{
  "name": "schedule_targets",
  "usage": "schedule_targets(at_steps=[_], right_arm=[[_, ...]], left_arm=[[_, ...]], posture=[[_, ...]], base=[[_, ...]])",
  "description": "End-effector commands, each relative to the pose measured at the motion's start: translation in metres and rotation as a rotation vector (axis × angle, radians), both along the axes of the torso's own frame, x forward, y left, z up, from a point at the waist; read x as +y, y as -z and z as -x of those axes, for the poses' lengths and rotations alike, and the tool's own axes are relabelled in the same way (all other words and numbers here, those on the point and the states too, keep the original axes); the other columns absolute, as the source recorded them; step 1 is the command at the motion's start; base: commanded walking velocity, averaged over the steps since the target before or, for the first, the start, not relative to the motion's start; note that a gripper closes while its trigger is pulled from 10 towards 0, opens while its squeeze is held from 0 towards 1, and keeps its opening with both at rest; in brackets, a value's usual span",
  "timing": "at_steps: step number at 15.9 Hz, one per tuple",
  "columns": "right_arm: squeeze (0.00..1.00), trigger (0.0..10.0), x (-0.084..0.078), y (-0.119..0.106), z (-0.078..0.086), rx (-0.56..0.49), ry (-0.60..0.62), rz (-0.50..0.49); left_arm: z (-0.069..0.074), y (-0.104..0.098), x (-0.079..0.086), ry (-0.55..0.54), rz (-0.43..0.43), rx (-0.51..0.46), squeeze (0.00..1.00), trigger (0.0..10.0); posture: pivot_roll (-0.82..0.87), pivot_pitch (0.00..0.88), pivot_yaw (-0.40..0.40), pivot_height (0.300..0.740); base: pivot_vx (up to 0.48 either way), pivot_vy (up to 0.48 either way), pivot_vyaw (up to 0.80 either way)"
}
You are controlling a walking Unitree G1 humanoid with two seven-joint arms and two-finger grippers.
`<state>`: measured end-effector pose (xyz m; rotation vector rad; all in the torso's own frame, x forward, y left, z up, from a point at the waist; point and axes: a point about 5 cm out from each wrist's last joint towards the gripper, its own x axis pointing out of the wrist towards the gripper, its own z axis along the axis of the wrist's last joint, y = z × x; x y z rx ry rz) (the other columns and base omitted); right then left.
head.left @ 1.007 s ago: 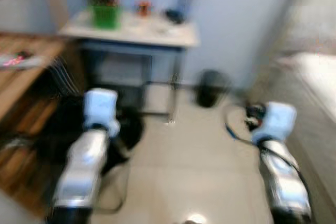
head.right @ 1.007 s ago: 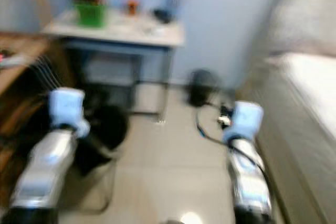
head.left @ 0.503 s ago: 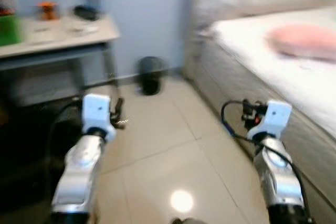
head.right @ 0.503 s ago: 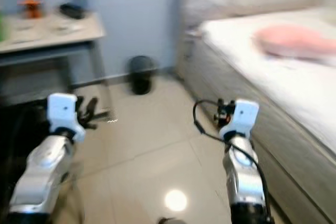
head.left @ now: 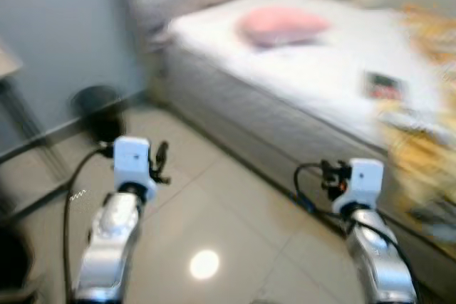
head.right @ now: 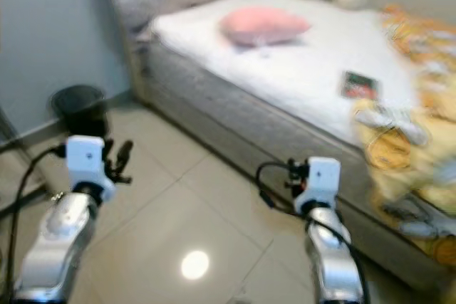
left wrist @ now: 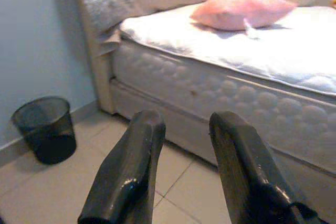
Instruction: Clean up the room
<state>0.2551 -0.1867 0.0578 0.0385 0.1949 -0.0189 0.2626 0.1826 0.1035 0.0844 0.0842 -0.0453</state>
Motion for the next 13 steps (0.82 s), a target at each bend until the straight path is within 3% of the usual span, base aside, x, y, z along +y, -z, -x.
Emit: schedule_targets(at_steps=[1, 4, 13], right_arm=[[0.0, 10.0, -0.0024, -0.0054, -0.0012, -0.018, -0.002, 0.014], [0.0, 10.0, 0.0001, -0.0098, -0.0024, -0.033, -0.001, -0.014], [0.0, 10.0, 0.0037, -0.0135, -0.0046, -0.028, -0.021, -0.023]], left_arm=[[-0.0006, -0.0052, 0.002, -0.005, -0.005, -0.021, 0.0, 10.0], [-0.0045, -0.0058, 0.0019, 0.012, -0.024, -0.012, 0.0, 10.0], [-0.0097, -0.0061, -0.0011, 0.011, -0.01, -0.025, 0.0, 10.0]], posture=[[-0.03, 0.0, -0.009, 0.74], [-0.05, 0.0, 0.011, 0.74], [-0.05, 0.0, -0.009, 0.74]], base=[[0.292, 0.0, 0.0], [0.331, 0.0, 0.0], [0.34, 0.0, -0.8]])
